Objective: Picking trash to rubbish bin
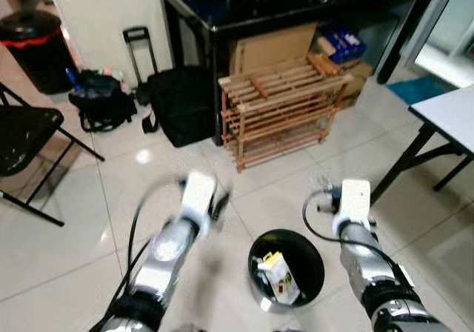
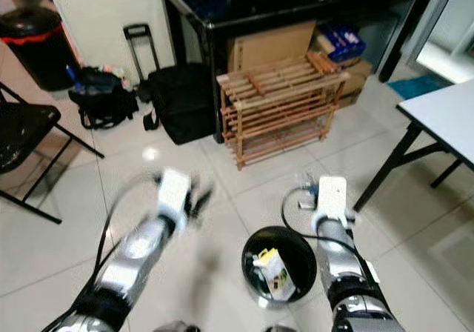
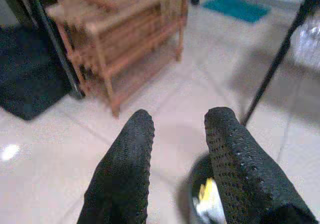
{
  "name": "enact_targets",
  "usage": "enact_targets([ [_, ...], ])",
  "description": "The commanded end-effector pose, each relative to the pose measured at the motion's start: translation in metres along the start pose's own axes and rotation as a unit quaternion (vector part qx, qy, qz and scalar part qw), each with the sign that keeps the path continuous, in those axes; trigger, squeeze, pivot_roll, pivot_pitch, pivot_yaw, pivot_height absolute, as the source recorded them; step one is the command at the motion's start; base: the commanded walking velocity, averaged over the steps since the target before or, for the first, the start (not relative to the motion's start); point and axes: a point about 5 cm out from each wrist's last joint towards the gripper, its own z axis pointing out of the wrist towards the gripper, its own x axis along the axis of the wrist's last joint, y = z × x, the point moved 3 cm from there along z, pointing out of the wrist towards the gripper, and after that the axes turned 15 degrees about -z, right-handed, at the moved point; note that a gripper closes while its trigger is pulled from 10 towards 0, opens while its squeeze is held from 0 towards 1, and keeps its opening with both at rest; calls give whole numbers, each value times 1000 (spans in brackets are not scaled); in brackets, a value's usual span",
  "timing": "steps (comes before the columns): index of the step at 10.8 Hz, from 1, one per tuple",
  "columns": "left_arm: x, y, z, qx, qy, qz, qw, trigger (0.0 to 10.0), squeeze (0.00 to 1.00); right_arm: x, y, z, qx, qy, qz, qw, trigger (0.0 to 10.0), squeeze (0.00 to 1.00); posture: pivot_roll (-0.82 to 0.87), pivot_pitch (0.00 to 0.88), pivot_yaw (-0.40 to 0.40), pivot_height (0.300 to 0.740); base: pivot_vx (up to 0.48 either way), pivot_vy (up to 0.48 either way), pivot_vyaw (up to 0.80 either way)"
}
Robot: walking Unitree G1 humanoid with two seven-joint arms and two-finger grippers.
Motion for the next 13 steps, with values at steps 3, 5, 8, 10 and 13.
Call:
enact_targets([
  [3,-19,6,-8,-80,-69,-10,994,10000,0,-16,-6,-1,28,-42,-36,998,10000,0,2,68,2,740,0,0,0],
  [5,-20,13,-7,-120,-79,-16,989,10000,0,-27,-16,-5,68,-62,-49,995,10000,0,1,62,-4,740,0,0,0],
  [8,-20,18,-9,-162,-96,-23,982,10000,0,-41,-31,-12,116,-92,-71,986,10000,0,-1,49,1,740,0,0,0],
  [10,-19,18,-11,-168,-99,-25,980,10000,0,-50,-36,-16,129,-107,-78,983,10000,0,2,44,2,740,0,0,0],
  [13,-14,17,-9,-171,-97,-22,980,10000,0,-60,-47,-23,168,-127,-86,974,10000,0,1,47,0,740,0,0,0],
])
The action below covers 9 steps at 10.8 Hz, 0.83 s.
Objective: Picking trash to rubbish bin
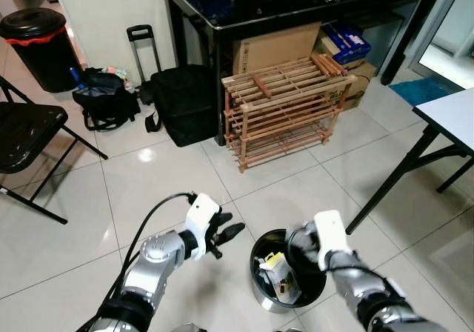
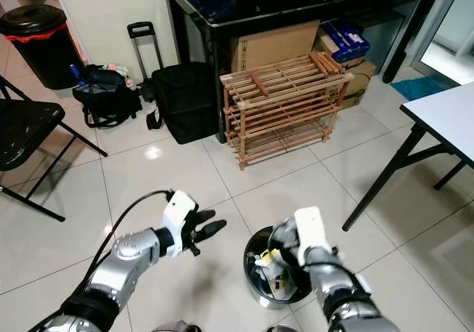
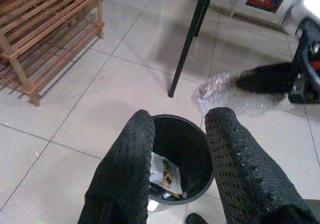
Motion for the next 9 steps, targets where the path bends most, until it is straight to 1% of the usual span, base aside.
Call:
enact_targets([
  [1,2,3,1,-11,-1,1,1000,10000,0,-2,0,0,2,-3,-2,1000,10000,0,1,51,1,740,0,0,0],
  [3,-2,8,4,-15,-6,1,1000,10000,0,4,-2,1,8,9,0,1000,10000,0,-2,54,1,740,0,0,0],
  [5,-3,10,5,-17,-7,1,1000,10000,0,9,4,1,-13,22,7,1000,10000,0,0,60,-2,740,0,0,0],
  [6,-3,11,5,-18,-6,0,1000,10000,0,18,11,1,-33,43,22,998,10000,0,0,63,-4,740,0,0,0],
  [7,-3,11,5,-19,-6,-2,1000,10000,0,23,13,1,-35,54,26,998,10000,0,-2,66,-5,740,0,0,0],
  [9,-4,12,5,-19,-7,-2,1000,10000,0,24,14,1,-39,55,22,997,10000,0,0,68,-6,740,0,0,0],
])
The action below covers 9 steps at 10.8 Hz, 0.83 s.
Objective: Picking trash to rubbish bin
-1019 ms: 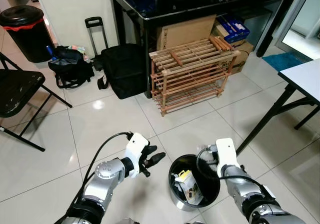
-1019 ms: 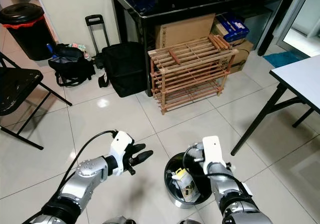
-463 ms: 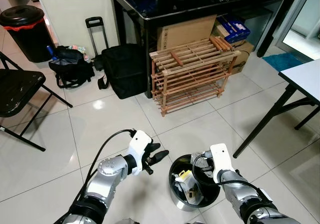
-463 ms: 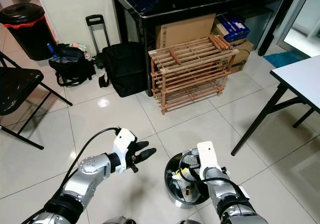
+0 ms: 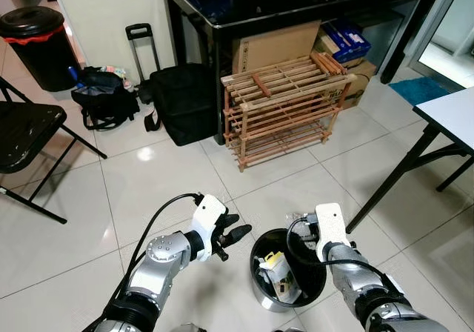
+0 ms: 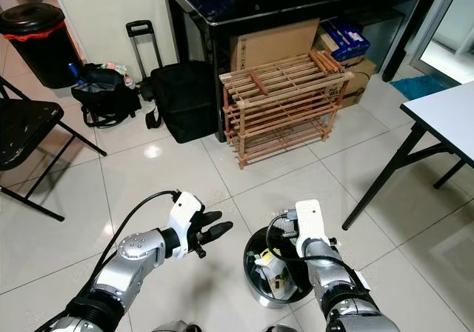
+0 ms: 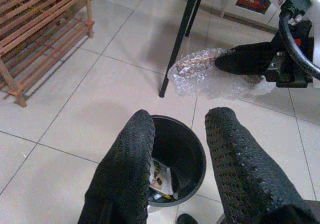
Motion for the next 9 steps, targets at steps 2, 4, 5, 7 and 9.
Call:
enact_targets([
  [2,-2,3,1,-4,-5,5,1000,10000,0,3,1,0,-6,7,4,1000,10000,0,-1,71,-5,740,0,0,0],
  [4,-2,5,2,-6,-5,7,1000,10000,0,3,0,0,-5,7,-1,1000,10000,0,-1,71,-6,740,0,0,0],
  [5,-2,5,2,-6,-5,7,1000,10000,0,3,0,0,-6,10,3,1000,10000,0,0,71,-6,740,0,0,0],
  [7,-2,5,2,-6,-5,7,1000,10000,0,5,2,0,-10,13,2,1000,10000,1000,0,73,-6,740,0,0,0],
  [9,-2,5,2,-6,-5,7,1000,10000,0,5,2,0,-9,15,2,1000,10000,1000,0,75,-6,740,0,0,0],
])
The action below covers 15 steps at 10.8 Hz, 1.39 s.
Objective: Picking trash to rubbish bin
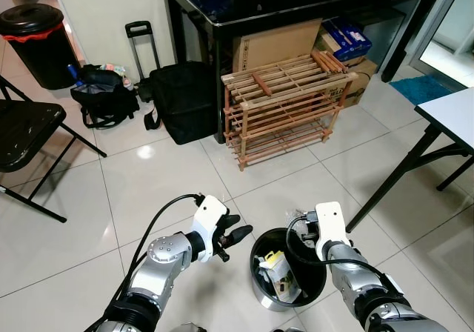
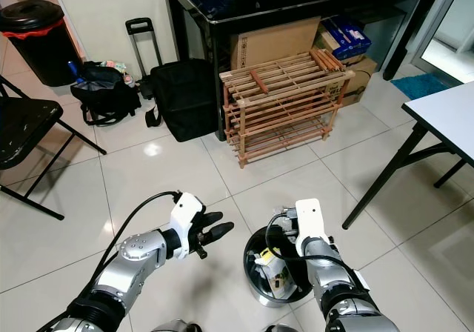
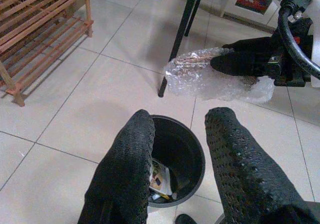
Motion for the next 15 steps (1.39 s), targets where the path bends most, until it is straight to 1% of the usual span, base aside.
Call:
enact_targets([
  [1,-1,3,1,-6,-6,7,1000,10000,0,3,2,0,-4,7,3,1000,10000,1000,0,74,-6,740,0,0,0],
  [6,-1,4,1,-6,-6,9,1000,10000,0,3,2,1,-7,5,-6,1000,10000,1000,0,73,-4,740,0,0,0],
  [7,-1,4,1,-6,-6,9,1000,10000,0,3,3,1,-10,4,-7,1000,10000,435,0,72,-3,740,0,0,0],
  [8,-1,4,1,-6,-6,10,1000,10000,0,4,4,1,-13,6,-6,1000,10000,0,0,69,-2,740,0,0,0],
  [11,0,3,2,-4,-4,13,1000,10000,0,8,5,2,-15,13,-2,1000,10000,0,0,65,-2,740,0,0,0],
  [12,11,-10,1,57,20,49,997,10000,0,21,10,3,-26,42,12,999,10000,0,1,61,-2,740,0,0,0],
  [13,22,-26,-2,126,45,69,989,10000,0,32,14,3,-37,72,28,996,10000,0,1,60,-2,740,0,0,0],
  [14,27,-32,-4,151,54,72,984,10000,0,36,16,3,-41,84,34,995,10000,0,1,60,-2,740,0,0,0],
  [15,45,-48,-13,230,109,77,964,10000,0,58,20,2,-43,138,55,988,10000,0,0,49,-2,740,0,0,0],
])
